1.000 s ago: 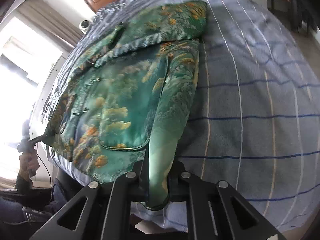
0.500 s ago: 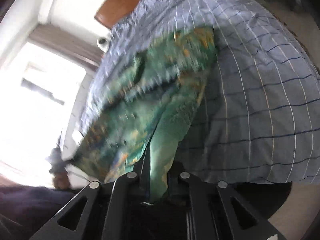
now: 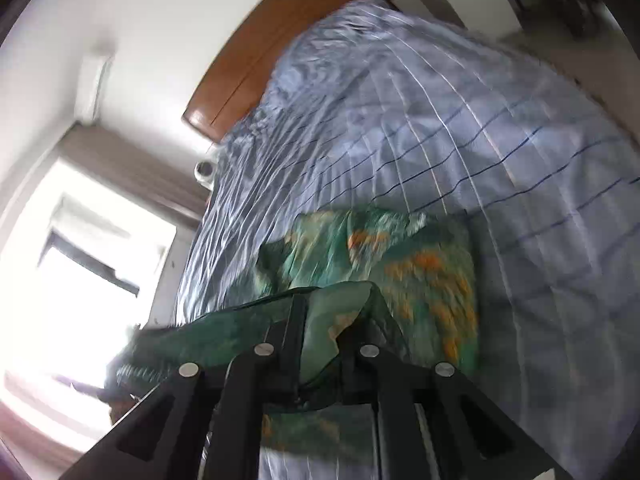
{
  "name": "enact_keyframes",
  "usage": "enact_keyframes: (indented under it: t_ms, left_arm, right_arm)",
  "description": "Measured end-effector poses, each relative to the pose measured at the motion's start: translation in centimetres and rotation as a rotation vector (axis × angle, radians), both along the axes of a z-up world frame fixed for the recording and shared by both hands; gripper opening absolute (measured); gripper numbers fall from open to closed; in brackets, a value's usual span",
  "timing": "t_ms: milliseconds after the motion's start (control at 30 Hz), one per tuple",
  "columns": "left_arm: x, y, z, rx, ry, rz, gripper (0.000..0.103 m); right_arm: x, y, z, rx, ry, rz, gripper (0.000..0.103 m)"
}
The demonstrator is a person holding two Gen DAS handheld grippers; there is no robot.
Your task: Fold large clothes
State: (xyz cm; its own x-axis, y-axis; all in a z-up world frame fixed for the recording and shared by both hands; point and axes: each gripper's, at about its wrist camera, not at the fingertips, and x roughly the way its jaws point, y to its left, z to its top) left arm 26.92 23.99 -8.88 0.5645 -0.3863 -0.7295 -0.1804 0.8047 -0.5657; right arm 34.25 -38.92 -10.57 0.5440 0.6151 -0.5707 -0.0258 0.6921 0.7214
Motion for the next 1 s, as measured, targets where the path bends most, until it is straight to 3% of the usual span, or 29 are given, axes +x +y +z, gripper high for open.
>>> enact_keyframes:
  t_ms: [67, 133, 167, 200, 300, 333, 400, 467, 567, 633, 667, 700, 767, 800, 833, 867, 900, 1000]
  left_arm:
    - [1.3, 0.6, -1.8, -0.032, 0.064, 0.033, 0.031]
    - [2.0, 1.4, -3.0, -0.091, 0.099, 0.047, 0.051]
    - [1.9, 1.7, -2.9, -0.104, 0.093, 0.055, 0.072]
    - [1.7, 2.0, -2.5, -0.106, 0.079, 0.069, 0.087]
    - [0.8, 3.3, -0.8, -0.098, -0.004, 0.064, 0.096]
    - [0.7, 3.5, -0.5, -0.088, -0.020, 0.035, 0.096]
    - [0.9, 3.0, -0.9, -0.025, -0.008, -0.019, 0.097]
    - [1.5, 2.0, -2.0, 0.054, 0.030, -0.048, 0.097]
    - [3.1, -0.5, -4.2, 0.153, 0.089, -0.096, 0.095]
    - [4.6, -2.4, -5.5, 0.221, 0.112, -0.124, 0.081]
    - [5.0, -3.1, -6.0, 0.236, 0.121, -0.143, 0.063]
    - [5.3, -3.7, -6.3, 0.246, 0.131, -0.161, 0.035]
    - [5.6, -5.2, -6.3, 0.338, 0.146, -0.173, 0.021]
    - [5.5, -5.6, -6.0, 0.370, 0.138, -0.177, 0.015]
    - [5.3, -5.8, -5.6, 0.396, 0.129, -0.178, 0.013]
    - [4.9, -6.0, -4.8, 0.429, 0.114, -0.175, 0.012]
    - [4.7, -6.0, -4.3, 0.441, 0.104, -0.171, 0.011]
    - [4.0, -6.0, -1.5, 0.486, 0.043, -0.149, 0.010]
  right_arm:
    - [1.5, -0.3, -2.6, 0.033, 0.036, -0.064, 0.014]
    - [2.9, -0.1, -5.5, 0.079, 0.109, -0.109, 0.028]
    - [3.1, 0.0, -6.3, 0.097, 0.131, -0.125, 0.034]
    - [3.2, 0.1, -6.9, 0.128, 0.148, -0.142, 0.047]
    - [3.4, -0.5, -6.9, 0.283, 0.110, -0.181, 0.091]
    - [3.4, -0.7, -6.4, 0.299, 0.095, -0.185, 0.096]
    - [3.3, -1.1, -5.2, 0.296, 0.064, -0.181, 0.096]
    - [3.4, -0.9, -4.0, 0.223, 0.031, -0.155, 0.096]
    - [4.3, 1.5, -2.6, -0.118, 0.032, -0.078, 0.096]
    - [5.1, 4.1, -3.3, -0.303, 0.056, -0.008, 0.096]
    - [5.2, 5.0, -3.6, -0.348, 0.060, 0.009, 0.096]
    - [5.7, 6.2, -4.1, -0.392, 0.060, 0.025, 0.096]
    - [6.0, 7.5, -4.8, -0.437, 0.053, 0.051, 0.095]
    - [6.1, 8.2, -5.0, -0.472, 0.047, 0.066, 0.086]
    - [5.8, 8.6, -5.1, -0.515, 0.040, 0.074, 0.053]
    - [5.4, 9.1, -4.9, -0.571, 0.033, 0.081, 0.028]
    - [5.3, 9.5, -4.7, -0.633, 0.031, 0.078, 0.014]
    - [4.4, 9.5, -2.8, -0.686, -0.018, 0.070, 0.012]
